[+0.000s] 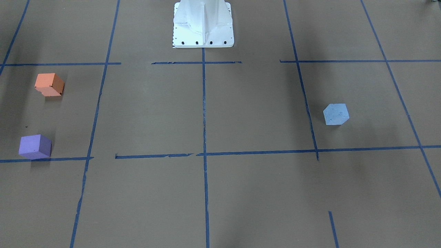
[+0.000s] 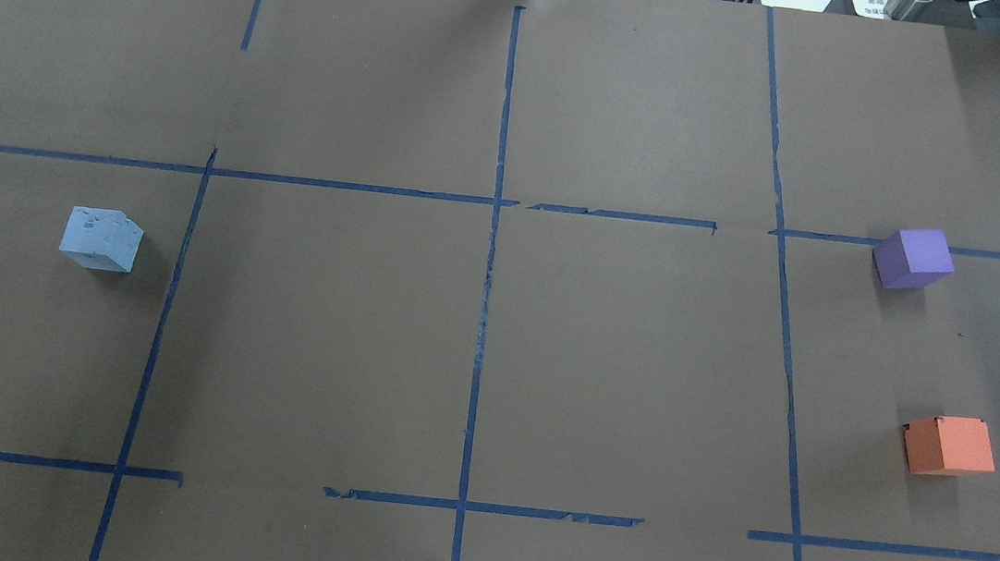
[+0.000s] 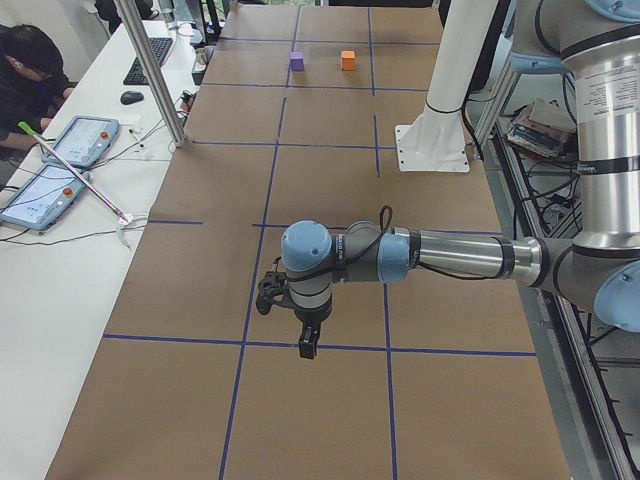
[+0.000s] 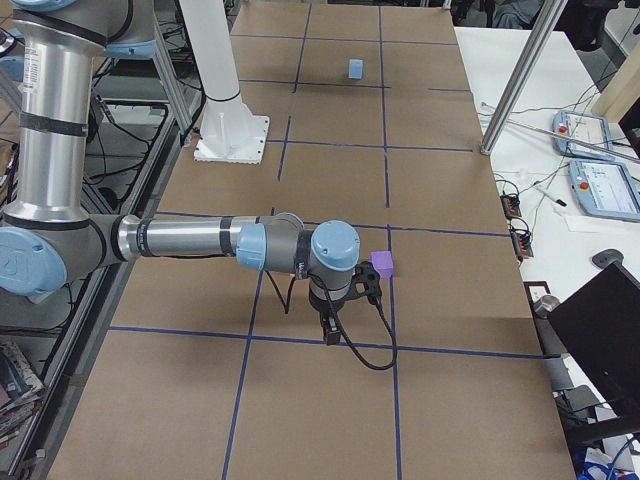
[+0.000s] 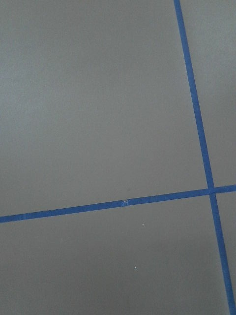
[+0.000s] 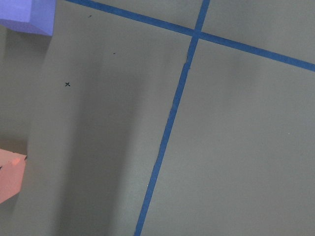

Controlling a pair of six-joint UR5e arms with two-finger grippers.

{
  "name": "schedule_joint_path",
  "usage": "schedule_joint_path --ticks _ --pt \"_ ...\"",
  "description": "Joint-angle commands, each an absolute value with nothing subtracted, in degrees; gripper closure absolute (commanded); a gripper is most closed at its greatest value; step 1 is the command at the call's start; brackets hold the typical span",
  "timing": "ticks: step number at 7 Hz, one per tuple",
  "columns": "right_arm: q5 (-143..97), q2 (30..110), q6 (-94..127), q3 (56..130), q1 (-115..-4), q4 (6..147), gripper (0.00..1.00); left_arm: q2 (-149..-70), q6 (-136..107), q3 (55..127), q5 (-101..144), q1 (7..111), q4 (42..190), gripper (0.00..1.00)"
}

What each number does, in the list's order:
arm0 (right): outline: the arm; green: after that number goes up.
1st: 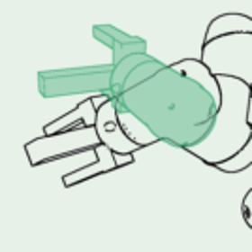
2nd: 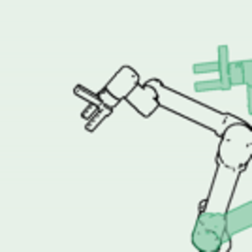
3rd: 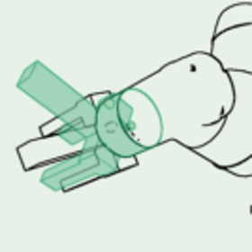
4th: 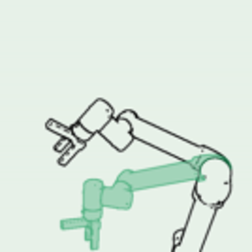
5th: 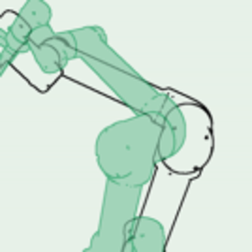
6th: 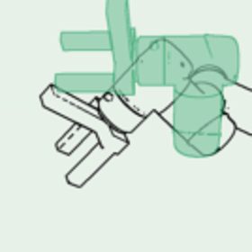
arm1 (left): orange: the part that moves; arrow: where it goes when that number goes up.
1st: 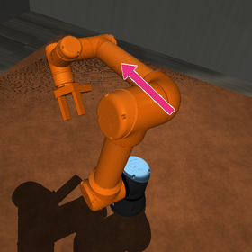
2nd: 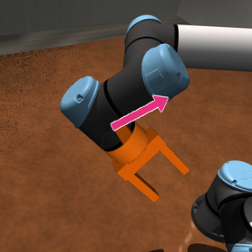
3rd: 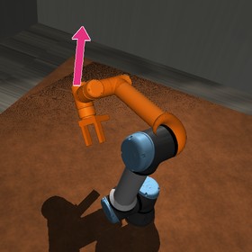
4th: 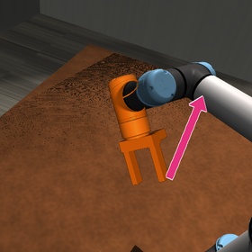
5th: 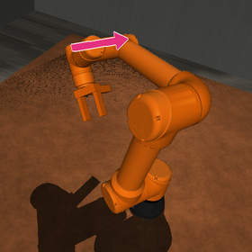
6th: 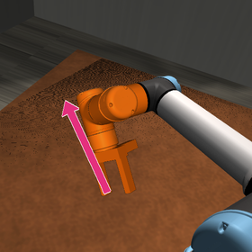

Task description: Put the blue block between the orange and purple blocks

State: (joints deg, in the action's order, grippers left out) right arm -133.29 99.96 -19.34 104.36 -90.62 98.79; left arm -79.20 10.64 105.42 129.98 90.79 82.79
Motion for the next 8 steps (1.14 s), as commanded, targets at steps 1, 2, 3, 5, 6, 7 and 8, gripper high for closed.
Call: schedule_joint_path --ticks 1,2,3,5,6,7,8 --pt "-133.3 99.9 -19.3 104.5 -90.6 98.8 0.00 -78.8 10.9 106.1 130.3 90.9 82.9 0.00" --pt "-133.3 99.9 -19.3 104.7 -90.6 98.8 0.00 -78.0 10.8 107.7 130.0 90.8 82.7 0.00" --pt "-133.4 99.9 -19.3 104.8 -90.6 98.8 0.00 -77.9 10.7 107.6 129.9 90.6 82.8 0.00" --pt "-133.5 99.8 -19.2 104.8 -90.6 98.8 0.00 -79.5 10.5 107.1 130.3 90.3 84.5 0.00" --pt "-133.9 99.8 -19.2 104.8 -90.5 98.8 0.00 -86.0 10.5 105.0 130.2 89.1 89.7 0.00" --pt "-134.4 99.8 -19.2 104.7 -90.5 98.8 0.00 -88.8 10.4 102.7 130.7 85.9 92.0 0.00" --pt "-134.5 99.8 -19.2 104.7 -90.5 98.8 0.00 -89.4 3.1 102.7 130.7 80.6 94.5 0.00"
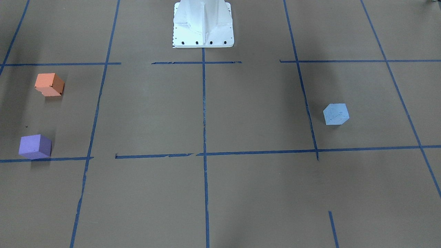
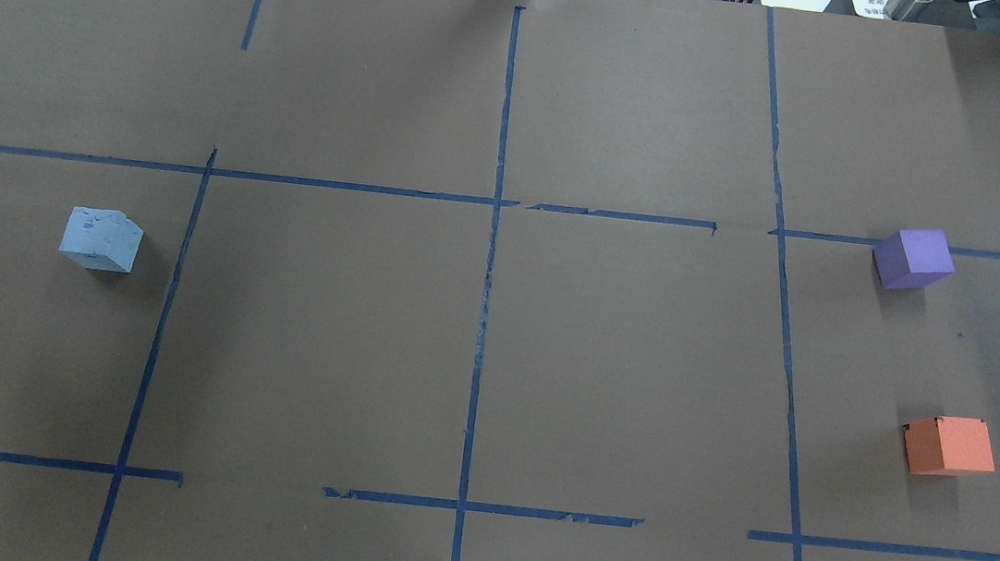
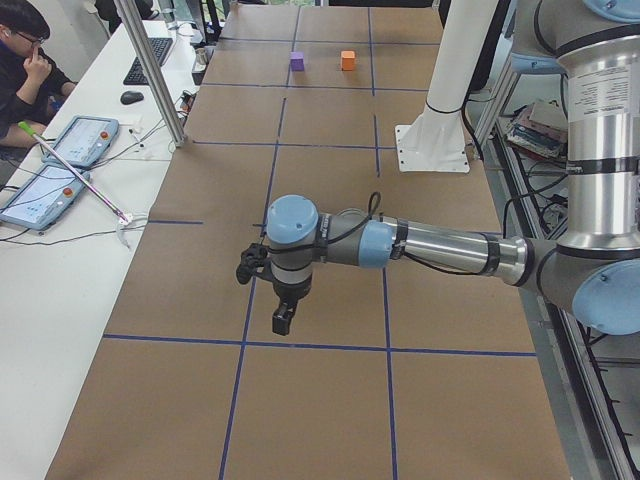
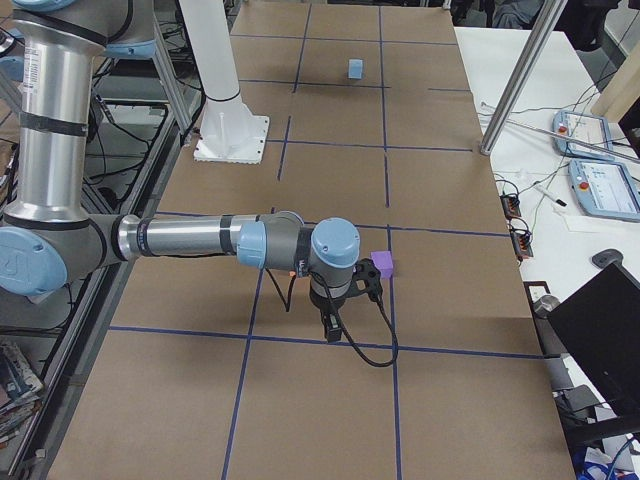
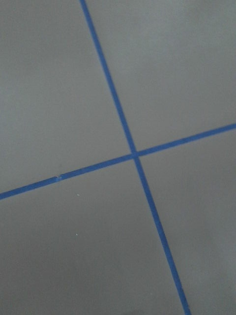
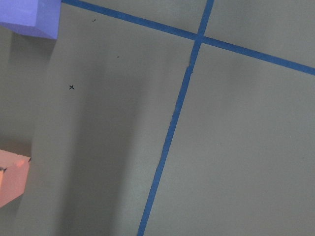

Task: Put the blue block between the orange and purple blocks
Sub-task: 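Reach the left gripper down to the light blue cube and grasp it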

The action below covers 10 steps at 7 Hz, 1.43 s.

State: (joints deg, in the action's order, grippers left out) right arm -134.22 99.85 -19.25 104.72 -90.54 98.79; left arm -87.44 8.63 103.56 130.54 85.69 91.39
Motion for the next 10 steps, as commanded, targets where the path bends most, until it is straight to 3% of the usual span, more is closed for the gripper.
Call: schedule_joint_path --ticks 1,3,7,10 --pt "-134.5 99.8 -19.2 104.7 -90.5 98.8 0.00 -89.6 -6.1 102.7 130.3 75.5 101.2 0.00" --pt "-134.5 99.8 -19.2 104.7 -90.5 98.8 0.00 -90.3 -28.3 102.5 129.8 61.7 106.6 0.00" --pt "-134.5 99.8 -19.2 104.6 -90.5 98.8 0.00 -91.5 -51.0 102.0 121.8 50.5 113.8 0.00" --pt "-134.5 99.9 -19.2 104.5 -90.5 98.8 0.00 -94.2 -53.3 98.6 120.5 48.3 114.4 0.00"
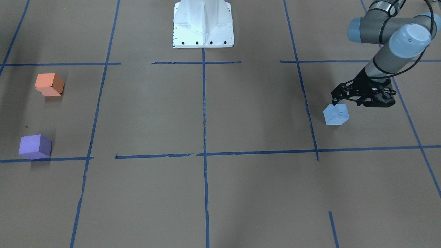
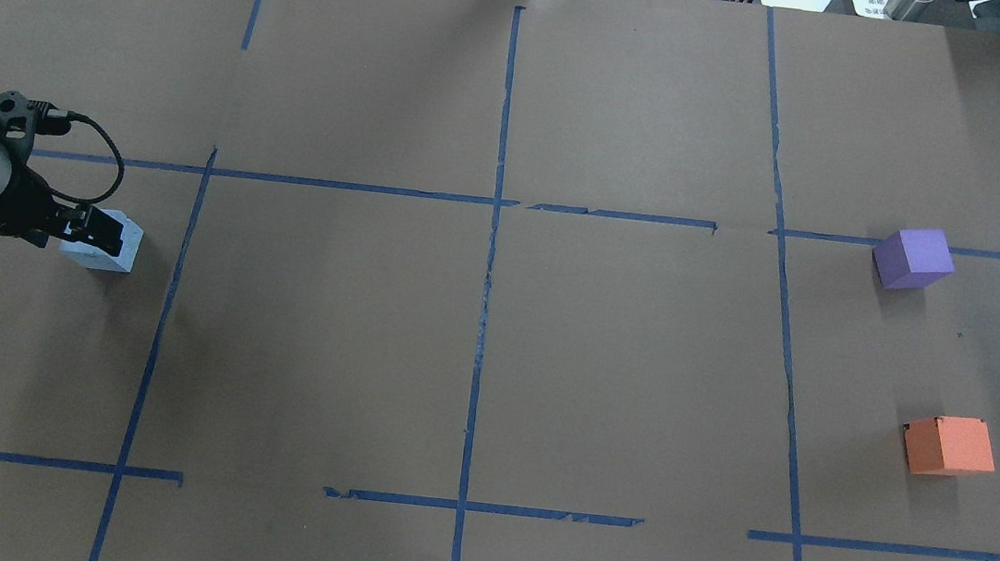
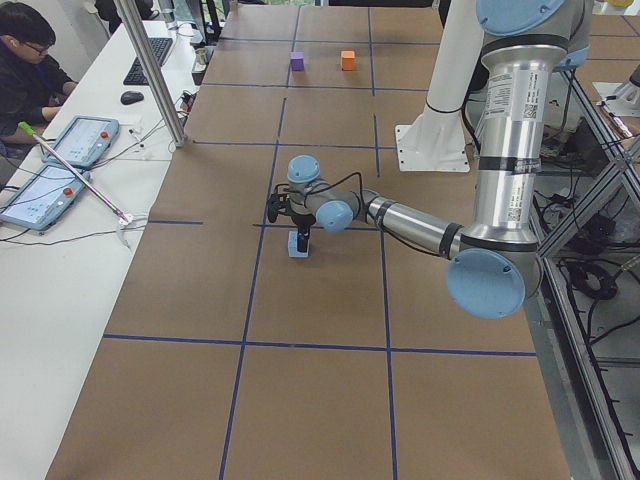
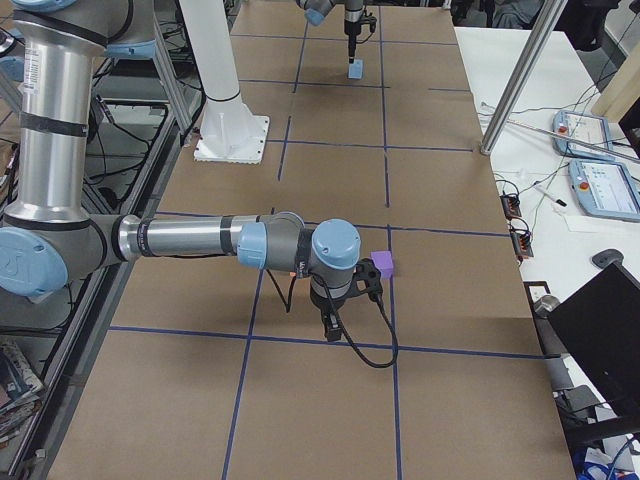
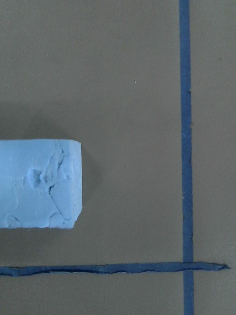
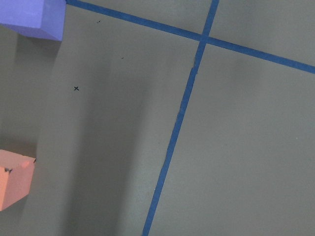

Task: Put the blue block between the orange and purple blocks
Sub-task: 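Reach the left gripper down to the light blue cube and grasp it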

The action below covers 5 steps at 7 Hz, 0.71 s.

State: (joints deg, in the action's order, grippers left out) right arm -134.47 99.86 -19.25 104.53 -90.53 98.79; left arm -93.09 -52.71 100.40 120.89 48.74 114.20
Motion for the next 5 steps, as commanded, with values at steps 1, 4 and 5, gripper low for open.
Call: schedule_joint_path --ticks 1,4,5 --pt "-134.5 99.9 -19.2 104.5 -90.5 98.8 0.00 -94.8 -53.3 96.6 118.2 47.4 114.5 0.00" --pt "-134.5 99.9 -19.2 104.5 -90.5 98.8 0.00 -96.6 -53.0 94.3 117.2 46.0 114.5 0.08" --pt "-134.5 99.9 -19.2 104.5 -90.5 98.8 0.00 -96.6 -52.8 95.1 117.5 46.0 114.3 0.71"
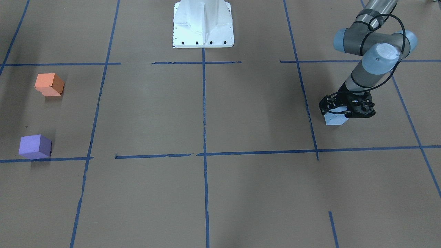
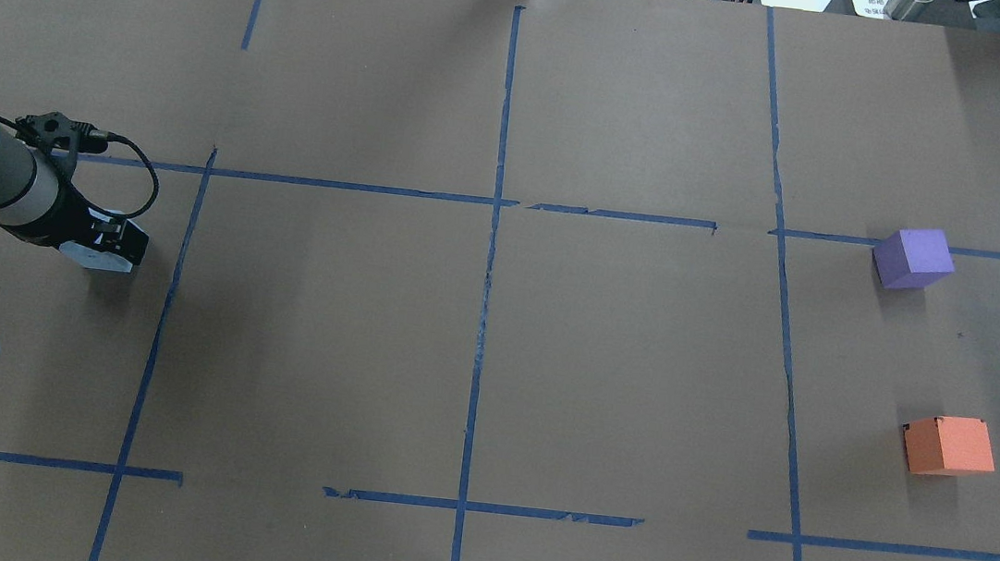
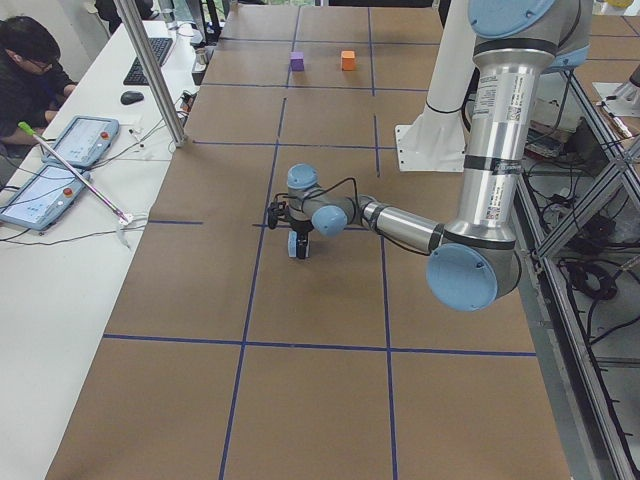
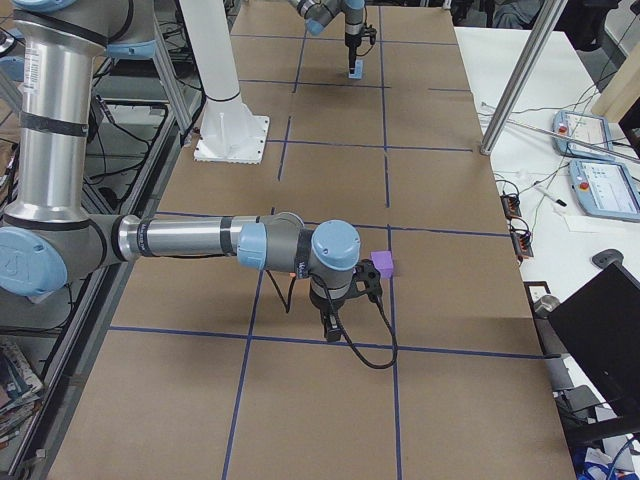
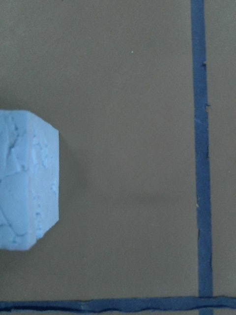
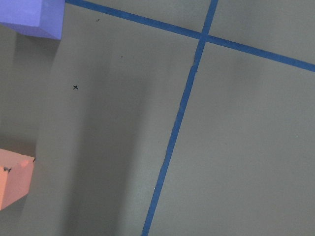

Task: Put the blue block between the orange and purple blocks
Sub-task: 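Carry the light blue cube with the left gripper toward the table center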

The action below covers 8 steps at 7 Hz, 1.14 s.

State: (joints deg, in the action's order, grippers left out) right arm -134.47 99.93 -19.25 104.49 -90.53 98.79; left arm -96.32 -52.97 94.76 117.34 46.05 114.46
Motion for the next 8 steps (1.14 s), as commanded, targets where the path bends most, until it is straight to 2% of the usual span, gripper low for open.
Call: schedule_joint_path --ticks 1,2,5,7,8 --pt "-134.5 99.9 -19.2 104.5 -90.5 98.8 0.00 -96.8 -52.8 96.1 117.6 46.2 113.9 0.76" --pt "-134.5 99.9 -19.2 104.5 -90.5 98.8 0.00 -99.7 -53.2 97.7 117.2 46.9 112.6 0.76" --pt "-134.6 100.1 -19.2 104.7 -90.5 98.8 0.00 -118.0 -54.6 99.2 117.0 43.6 93.3 0.66" --pt "-134.6 100.1 -19.2 104.6 -90.5 98.8 0.00 -126.7 -65.1 96.2 111.8 34.7 91.4 0.65" --pt "-134.6 100.1 -19.2 104.4 -90.5 98.8 0.00 -132.0 -69.7 91.1 107.8 31.1 91.9 0.65"
